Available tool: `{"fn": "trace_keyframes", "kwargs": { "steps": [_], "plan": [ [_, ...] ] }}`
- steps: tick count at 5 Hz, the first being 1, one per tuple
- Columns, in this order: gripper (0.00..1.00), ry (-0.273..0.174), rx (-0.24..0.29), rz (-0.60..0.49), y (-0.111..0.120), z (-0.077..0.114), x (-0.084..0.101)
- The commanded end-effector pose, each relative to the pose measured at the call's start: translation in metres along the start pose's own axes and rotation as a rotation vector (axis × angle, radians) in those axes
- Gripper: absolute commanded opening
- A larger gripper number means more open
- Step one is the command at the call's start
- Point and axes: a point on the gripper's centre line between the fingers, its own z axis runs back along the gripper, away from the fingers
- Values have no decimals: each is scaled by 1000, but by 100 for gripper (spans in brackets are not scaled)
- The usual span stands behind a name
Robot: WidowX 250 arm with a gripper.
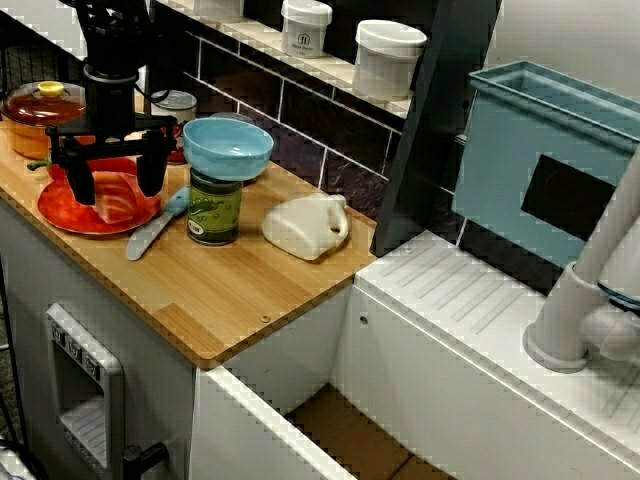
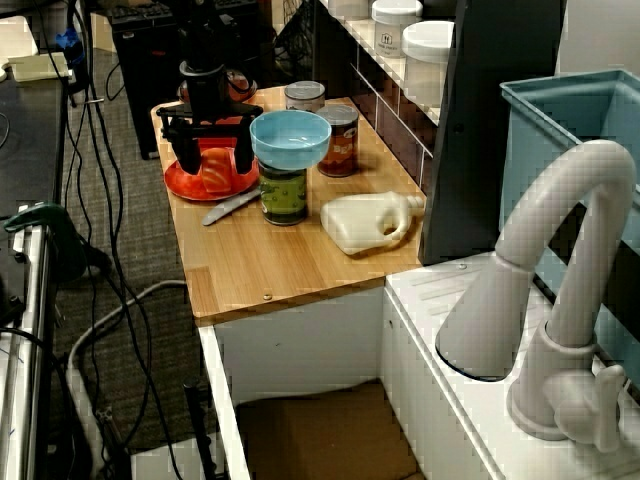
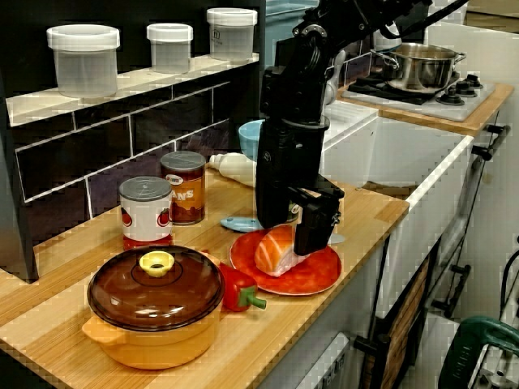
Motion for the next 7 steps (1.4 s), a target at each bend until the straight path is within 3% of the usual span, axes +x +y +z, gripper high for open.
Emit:
{"fn": "trace_keyframes", "kwargs": {
  "steps": [1, 4, 5, 6, 7],
  "plan": [
    [100, -46, -19, -6, 2, 5, 7],
    [100, -59, -17, -9, 4, -2, 8],
    [25, -60, -15, -7, 2, -5, 9],
    [0, -53, -16, -7, -1, -3, 10],
    [0, -38, -10, -1, -3, -1, 11]
  ]
}}
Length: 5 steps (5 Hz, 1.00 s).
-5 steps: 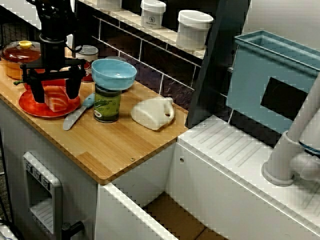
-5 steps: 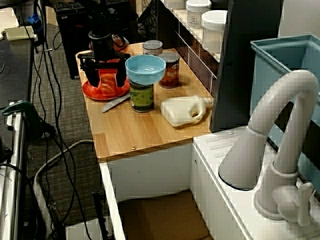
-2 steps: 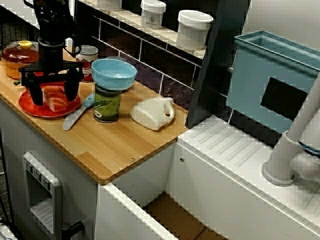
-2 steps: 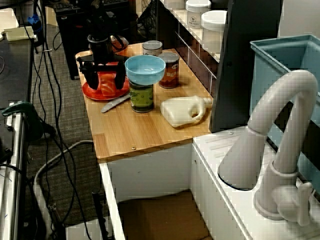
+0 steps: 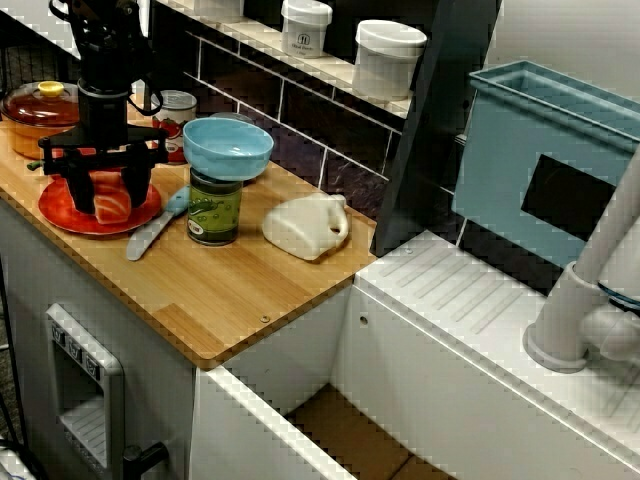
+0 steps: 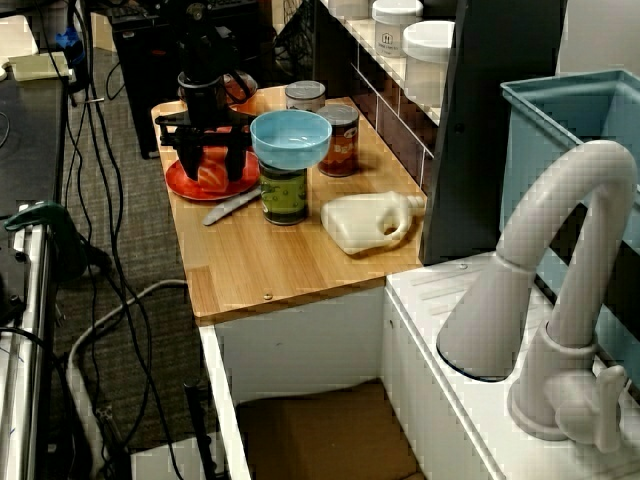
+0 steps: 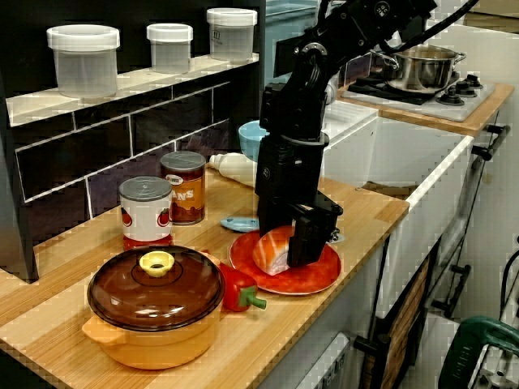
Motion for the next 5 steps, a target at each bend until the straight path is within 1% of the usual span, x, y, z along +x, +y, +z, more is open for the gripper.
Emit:
{"fn": "trace_keyframes", "kwargs": {
  "steps": [1, 2, 3, 4, 5],
  "plan": [
    [0, 7, -26, 5, -10, 18, 11],
    [0, 33, -38, 8, -16, 31, 15],
    [0, 49, -39, -6, -21, 42, 14],
    [0, 55, -39, -38, -25, 55, 11],
    [0, 64, -32, -79, -29, 66, 3]
  ]
}}
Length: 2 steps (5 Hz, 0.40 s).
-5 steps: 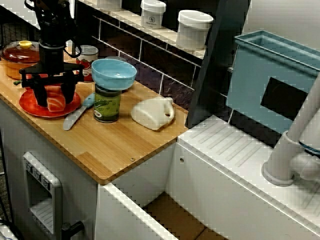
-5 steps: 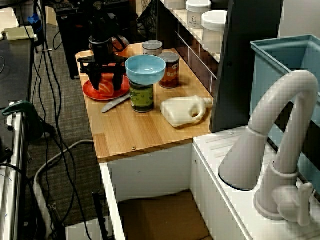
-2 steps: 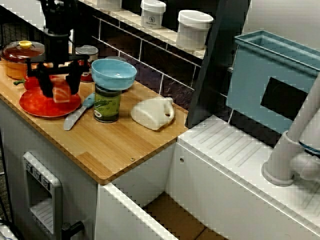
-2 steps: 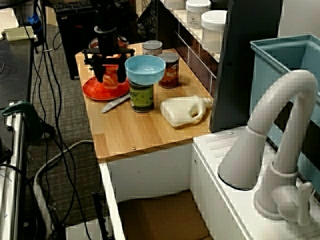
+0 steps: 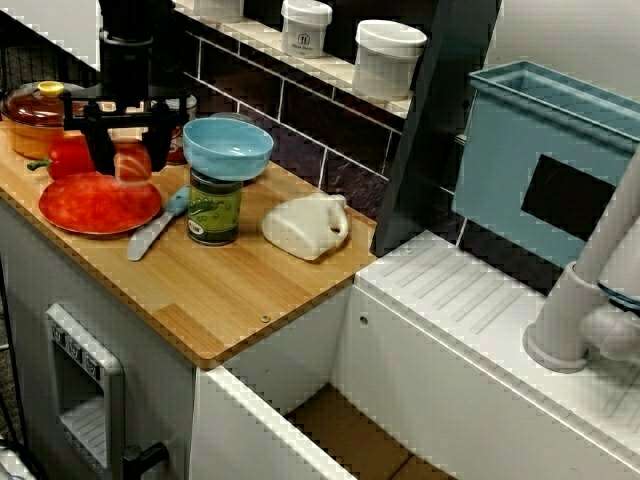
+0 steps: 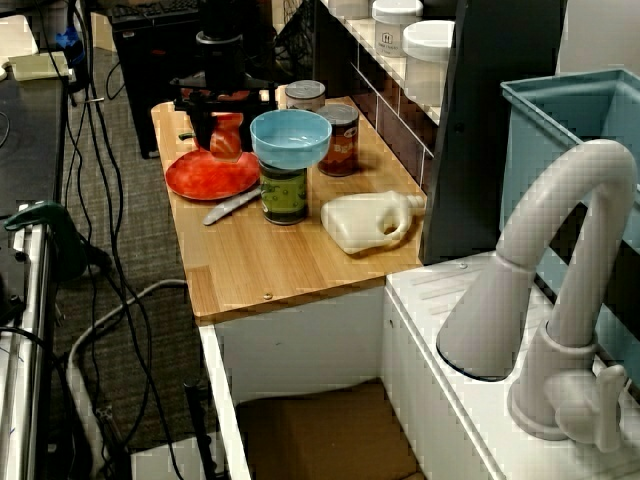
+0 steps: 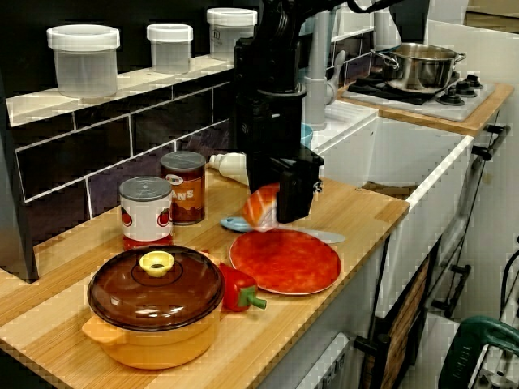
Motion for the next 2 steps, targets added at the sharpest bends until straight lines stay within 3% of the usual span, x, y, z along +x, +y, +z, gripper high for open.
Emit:
{"fn": "trace_keyframes", "kwargs": {
  "steps": [1, 2],
  "plan": [
    [0, -39, -54, -71, -13, 41, -10],
    [0, -50, -65, -98, -15, 49, -13]
  ]
}}
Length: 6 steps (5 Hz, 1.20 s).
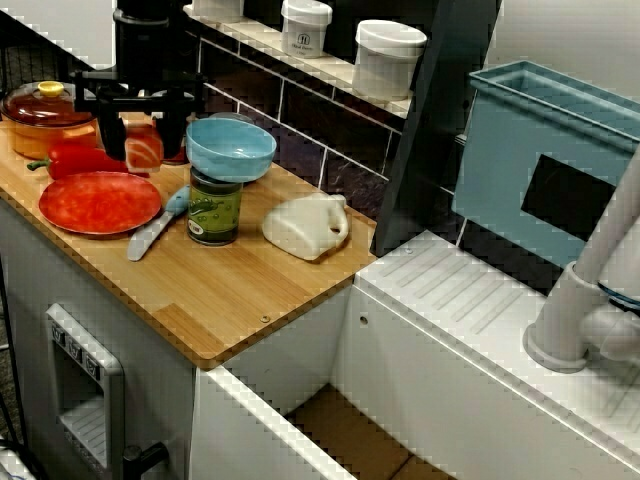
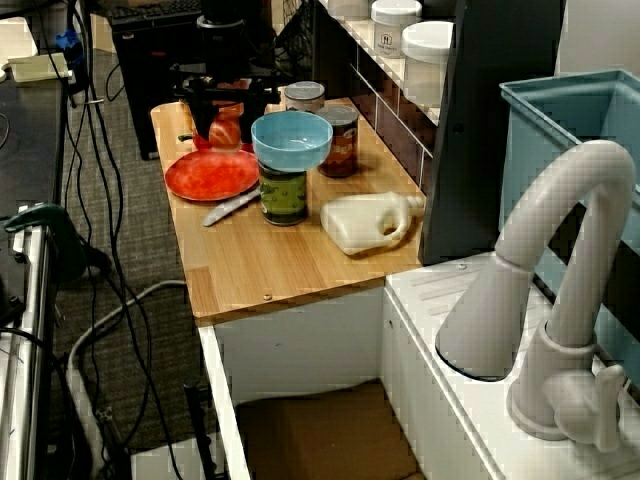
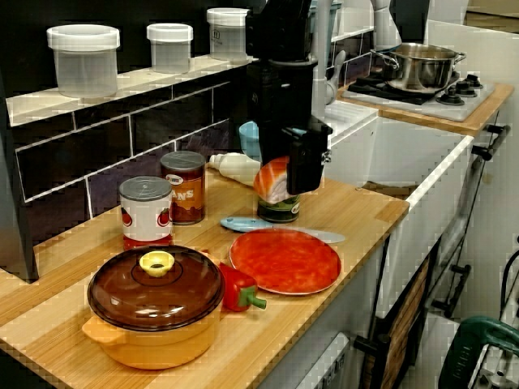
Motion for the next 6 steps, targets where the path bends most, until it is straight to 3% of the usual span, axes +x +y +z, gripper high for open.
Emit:
{"fn": "trace_keyframes", "kwargs": {
  "steps": [1, 4, 6],
  "plan": [
    [0, -66, -75, -29, -9, 33, 4],
    [0, -67, -92, -69, -4, 47, 4],
    [0, -57, -119, -109, 2, 66, 5]
  ]
}}
